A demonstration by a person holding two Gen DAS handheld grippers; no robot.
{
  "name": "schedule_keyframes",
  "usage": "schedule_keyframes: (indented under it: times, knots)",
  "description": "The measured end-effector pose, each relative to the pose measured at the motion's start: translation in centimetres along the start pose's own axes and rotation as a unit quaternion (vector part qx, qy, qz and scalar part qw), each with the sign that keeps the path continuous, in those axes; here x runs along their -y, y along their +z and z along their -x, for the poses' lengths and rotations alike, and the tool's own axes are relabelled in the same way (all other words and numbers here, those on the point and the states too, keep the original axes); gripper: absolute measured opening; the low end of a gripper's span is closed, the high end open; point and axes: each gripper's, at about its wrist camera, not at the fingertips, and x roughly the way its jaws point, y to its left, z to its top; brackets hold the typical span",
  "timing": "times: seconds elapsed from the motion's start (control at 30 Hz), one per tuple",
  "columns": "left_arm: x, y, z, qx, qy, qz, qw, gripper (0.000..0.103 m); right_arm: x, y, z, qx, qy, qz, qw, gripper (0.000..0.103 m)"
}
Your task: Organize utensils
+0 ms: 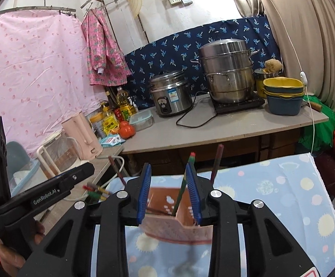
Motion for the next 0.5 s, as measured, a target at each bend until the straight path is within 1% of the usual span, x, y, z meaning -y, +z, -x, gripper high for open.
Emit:
schedule_keyframes:
  times: [0.13,0.3,0.4,0.5]
  knots:
    - [0.5,-1.8,1.4,-0.009,0.015,-0.009,0.9998,0.043,-0.2,-1.9,1.4,-0.024,-0.002,0.011,1.0,0.035]
    - [0.9,-4.7,2.7,-0.031,0.023,-0.012,0.9992,0.046,-0.1,-4.4,3.1,-0.053,-0.008,0.009,0.999,0.036]
    - [1.0,-6.5,3.2,-0.046,0.026,-0.009,0.9986,0.046,-0.4,-5.9,4.0,-0.066,-0.022,0.019,0.997,0.036]
    - [1.0,-8.2,3.7,-0.06,0.028,-0.005,0.9978,0.049,-0.7,-7.5,5.0,-0.08,-0.032,0.03,0.996,0.036]
